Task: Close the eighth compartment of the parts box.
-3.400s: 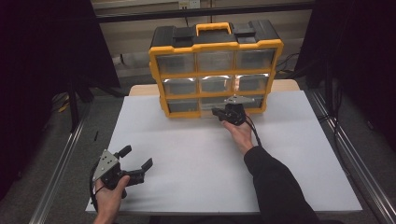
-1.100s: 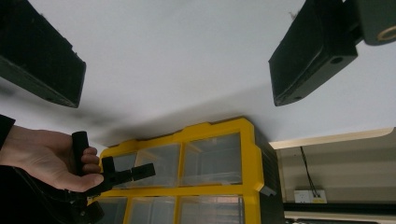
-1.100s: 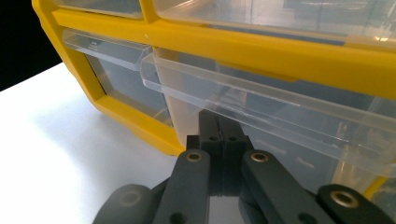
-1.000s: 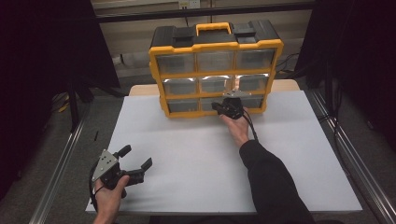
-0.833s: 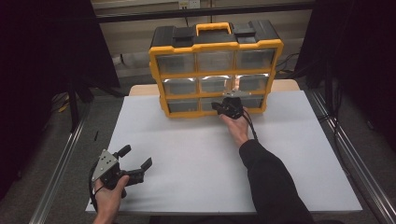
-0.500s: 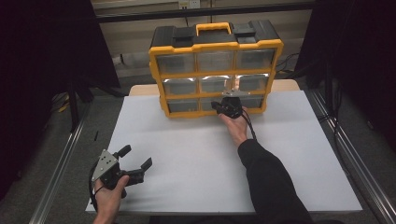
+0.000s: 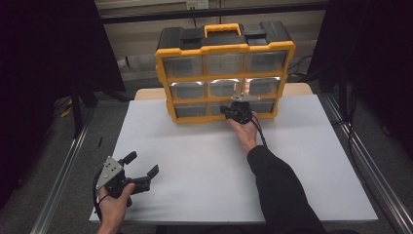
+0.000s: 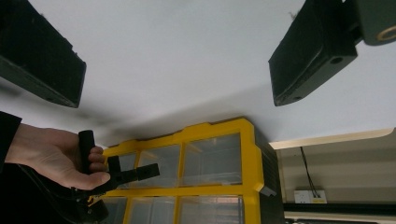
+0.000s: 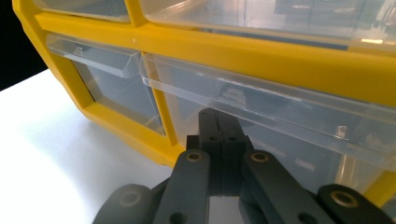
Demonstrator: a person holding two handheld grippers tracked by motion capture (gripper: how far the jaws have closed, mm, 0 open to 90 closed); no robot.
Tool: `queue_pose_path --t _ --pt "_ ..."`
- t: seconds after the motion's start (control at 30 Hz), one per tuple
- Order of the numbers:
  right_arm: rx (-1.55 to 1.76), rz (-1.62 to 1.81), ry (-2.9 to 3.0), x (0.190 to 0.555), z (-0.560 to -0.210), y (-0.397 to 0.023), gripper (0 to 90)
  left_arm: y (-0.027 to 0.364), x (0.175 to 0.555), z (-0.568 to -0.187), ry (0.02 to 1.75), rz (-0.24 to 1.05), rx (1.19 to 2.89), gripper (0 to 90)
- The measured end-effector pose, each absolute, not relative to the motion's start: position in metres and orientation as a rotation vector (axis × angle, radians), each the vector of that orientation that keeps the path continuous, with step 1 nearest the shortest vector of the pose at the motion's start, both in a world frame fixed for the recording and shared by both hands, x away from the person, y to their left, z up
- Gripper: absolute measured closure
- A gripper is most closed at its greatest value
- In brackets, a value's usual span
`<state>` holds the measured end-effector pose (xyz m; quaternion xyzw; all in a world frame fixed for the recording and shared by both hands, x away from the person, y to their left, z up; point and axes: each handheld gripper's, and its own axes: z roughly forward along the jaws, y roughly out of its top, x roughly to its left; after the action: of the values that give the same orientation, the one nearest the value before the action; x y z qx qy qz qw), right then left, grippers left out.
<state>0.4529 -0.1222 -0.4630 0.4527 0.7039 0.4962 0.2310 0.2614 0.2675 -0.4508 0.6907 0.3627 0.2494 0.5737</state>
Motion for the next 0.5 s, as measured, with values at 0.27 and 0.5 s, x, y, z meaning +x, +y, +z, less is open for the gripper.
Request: queue_pose_path --t 0.27,0.5 --pt "1.248 1.365 1.926 0.4534 -0.4642 -0.1224 90.0 0.2673 0.2616 -0.4511 0.845 0.582 1.620 3.6" --pt "1.229 1.370 1.913 0.4539 -0.4662 -0.1228 90.0 0.2678 0.2614 -0.4511 0.846 0.586 1.625 3.7"
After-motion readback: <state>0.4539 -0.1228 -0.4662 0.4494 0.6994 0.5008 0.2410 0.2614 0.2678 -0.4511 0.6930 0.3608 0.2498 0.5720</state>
